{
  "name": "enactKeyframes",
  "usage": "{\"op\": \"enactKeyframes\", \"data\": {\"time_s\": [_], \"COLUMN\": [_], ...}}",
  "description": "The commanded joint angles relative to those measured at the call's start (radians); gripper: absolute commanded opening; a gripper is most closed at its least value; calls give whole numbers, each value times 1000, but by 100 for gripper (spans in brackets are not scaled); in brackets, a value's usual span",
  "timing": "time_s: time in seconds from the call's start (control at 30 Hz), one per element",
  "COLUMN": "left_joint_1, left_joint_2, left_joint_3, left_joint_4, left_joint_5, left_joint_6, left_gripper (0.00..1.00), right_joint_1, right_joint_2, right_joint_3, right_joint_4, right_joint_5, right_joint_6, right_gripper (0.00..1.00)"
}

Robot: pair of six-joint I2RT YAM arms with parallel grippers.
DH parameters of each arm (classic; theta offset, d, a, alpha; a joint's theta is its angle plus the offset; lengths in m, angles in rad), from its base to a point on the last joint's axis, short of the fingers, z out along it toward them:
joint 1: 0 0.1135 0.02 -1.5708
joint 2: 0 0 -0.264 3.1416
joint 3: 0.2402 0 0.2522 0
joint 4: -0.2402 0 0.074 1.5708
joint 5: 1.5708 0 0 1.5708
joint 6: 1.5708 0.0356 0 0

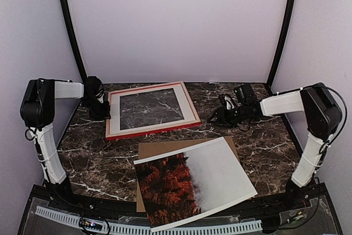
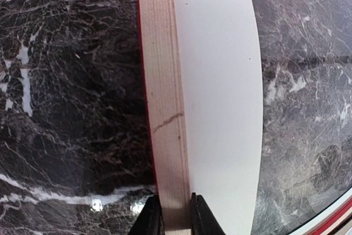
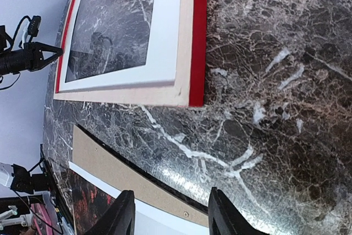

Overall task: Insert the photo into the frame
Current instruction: Move the frame body to the center of the board, then pick up the photo from the backboard.

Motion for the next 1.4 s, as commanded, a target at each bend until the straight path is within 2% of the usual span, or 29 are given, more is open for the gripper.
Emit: {"op": "enactKeyframes", "data": {"time_s": [0.0, 0.17, 0.23, 0.5, 0.63, 0.8, 1.03, 1.2, 1.37], "left_joint_1": [-35, -61, -64, -64, -66, -113, -317, -445, -486], "left_joint_2": [-83, -125, -135, -170, -263, -421, -668, -766, -802], "left_joint_3": [-66, -113, -121, -86, -115, -222, -468, -621, -699], "left_joint_4": [-11, -8, -1, 30, 62, 91, 106, 122, 142], "left_joint_5": [3, 9, 10, -27, -21, 92, 173, 179, 200], "left_joint_6": [18, 14, 7, -25, -47, -84, -185, -265, -287], "left_gripper": [17, 18, 22, 56, 66, 70, 74, 74, 74], "right_joint_1": [8, 10, 13, 47, 72, 119, 251, 336, 399], "right_joint_2": [-47, -114, -154, -349, -466, -543, -583, -582, -515], "right_joint_3": [-38, -87, -108, -233, -326, -411, -428, -438, -448], "right_joint_4": [-5, -67, -110, -275, -320, -319, -328, -298, -237], "right_joint_5": [21, 60, 90, 232, 297, 320, 380, 386, 402], "right_joint_6": [-15, -33, -45, -27, 21, 87, 114, 129, 152], "right_gripper": [47, 47, 47, 49, 50, 54, 55, 54, 53]}}
